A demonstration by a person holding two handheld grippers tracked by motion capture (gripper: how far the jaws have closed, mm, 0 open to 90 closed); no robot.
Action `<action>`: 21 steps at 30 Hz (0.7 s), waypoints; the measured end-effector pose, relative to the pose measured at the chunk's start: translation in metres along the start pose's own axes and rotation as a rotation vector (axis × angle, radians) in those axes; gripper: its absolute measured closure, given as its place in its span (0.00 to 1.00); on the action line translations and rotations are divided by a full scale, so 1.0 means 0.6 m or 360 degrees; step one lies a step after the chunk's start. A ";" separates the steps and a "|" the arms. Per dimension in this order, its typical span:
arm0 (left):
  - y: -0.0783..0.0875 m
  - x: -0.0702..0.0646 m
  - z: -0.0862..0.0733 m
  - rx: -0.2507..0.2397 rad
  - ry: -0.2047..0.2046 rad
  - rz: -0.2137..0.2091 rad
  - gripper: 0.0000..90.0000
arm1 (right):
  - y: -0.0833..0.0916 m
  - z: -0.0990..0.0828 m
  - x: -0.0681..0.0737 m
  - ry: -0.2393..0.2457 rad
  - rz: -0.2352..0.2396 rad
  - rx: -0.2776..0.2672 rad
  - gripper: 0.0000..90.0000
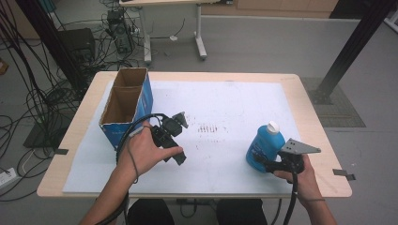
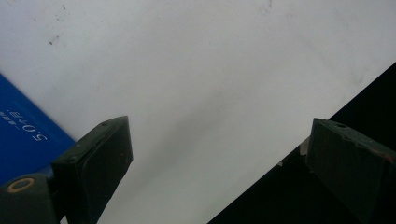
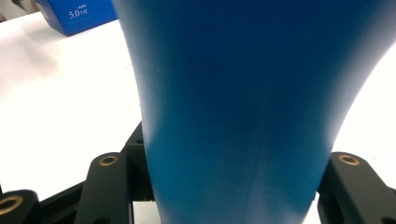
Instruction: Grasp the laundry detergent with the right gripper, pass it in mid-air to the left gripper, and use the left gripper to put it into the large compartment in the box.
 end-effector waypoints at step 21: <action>0.052 0.000 -0.007 -0.0118 -0.0197 -0.0073 0.09 | -0.020 0.064 -0.002 0.0059 0.0164 -0.0013 0.47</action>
Point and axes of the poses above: each handheld gripper's, and its own axes: y roughly backward along the jaws, z roughly out of its top, x roughly to its left, the point moved 7 cm from there along -y, roughly forward along the jaws, and after that the axes turned 4 degrees about y, right-handed, at the moved point
